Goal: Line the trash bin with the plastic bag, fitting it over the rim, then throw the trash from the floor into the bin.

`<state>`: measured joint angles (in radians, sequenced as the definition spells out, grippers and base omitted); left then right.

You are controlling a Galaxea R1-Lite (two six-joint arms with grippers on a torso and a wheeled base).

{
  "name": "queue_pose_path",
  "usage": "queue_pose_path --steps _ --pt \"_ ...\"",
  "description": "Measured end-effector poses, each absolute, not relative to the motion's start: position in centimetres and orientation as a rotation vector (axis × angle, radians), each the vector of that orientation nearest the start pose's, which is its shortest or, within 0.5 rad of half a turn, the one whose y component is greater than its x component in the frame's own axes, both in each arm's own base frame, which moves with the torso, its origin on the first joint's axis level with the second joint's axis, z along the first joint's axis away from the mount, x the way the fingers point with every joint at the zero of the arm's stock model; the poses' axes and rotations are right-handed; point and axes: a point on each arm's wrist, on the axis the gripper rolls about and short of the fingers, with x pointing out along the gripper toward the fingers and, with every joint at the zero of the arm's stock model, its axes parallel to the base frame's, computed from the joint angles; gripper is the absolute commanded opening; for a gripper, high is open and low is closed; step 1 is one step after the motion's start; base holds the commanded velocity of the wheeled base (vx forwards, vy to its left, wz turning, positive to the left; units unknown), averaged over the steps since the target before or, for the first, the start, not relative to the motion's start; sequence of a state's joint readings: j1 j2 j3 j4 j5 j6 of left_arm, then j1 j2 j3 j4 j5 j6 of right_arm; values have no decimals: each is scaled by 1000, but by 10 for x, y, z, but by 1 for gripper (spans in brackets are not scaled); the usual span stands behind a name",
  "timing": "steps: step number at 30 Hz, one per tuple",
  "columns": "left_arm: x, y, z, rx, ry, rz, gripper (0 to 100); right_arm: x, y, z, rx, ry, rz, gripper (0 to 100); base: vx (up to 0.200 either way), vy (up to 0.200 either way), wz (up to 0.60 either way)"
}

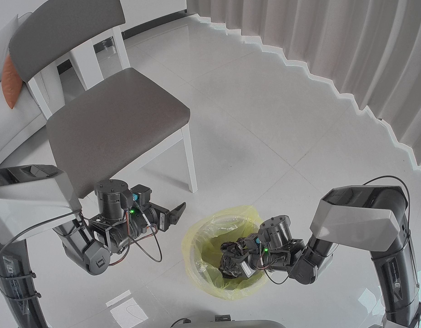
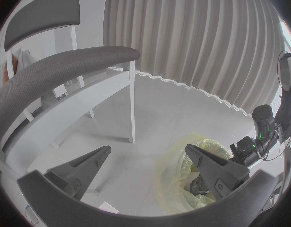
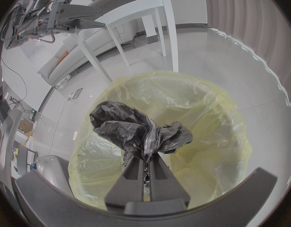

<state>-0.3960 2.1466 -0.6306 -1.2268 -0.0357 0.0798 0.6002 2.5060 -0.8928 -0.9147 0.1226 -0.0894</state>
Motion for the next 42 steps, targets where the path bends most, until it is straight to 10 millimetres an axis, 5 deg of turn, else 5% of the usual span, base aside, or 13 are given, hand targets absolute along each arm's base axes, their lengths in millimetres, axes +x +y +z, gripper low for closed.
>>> queue_pose_path --steps 26,34,42 --pt "302 -129 52 129 299 -500 100 315 217 -48 -263 626 673 100 0 0 0" --pt "282 -126 65 127 366 -583 100 310 207 -9 -264 555 582 100 0 0 0" --pt "259 -116 107 93 319 -606 100 294 176 64 -224 414 486 100 0 0 0"
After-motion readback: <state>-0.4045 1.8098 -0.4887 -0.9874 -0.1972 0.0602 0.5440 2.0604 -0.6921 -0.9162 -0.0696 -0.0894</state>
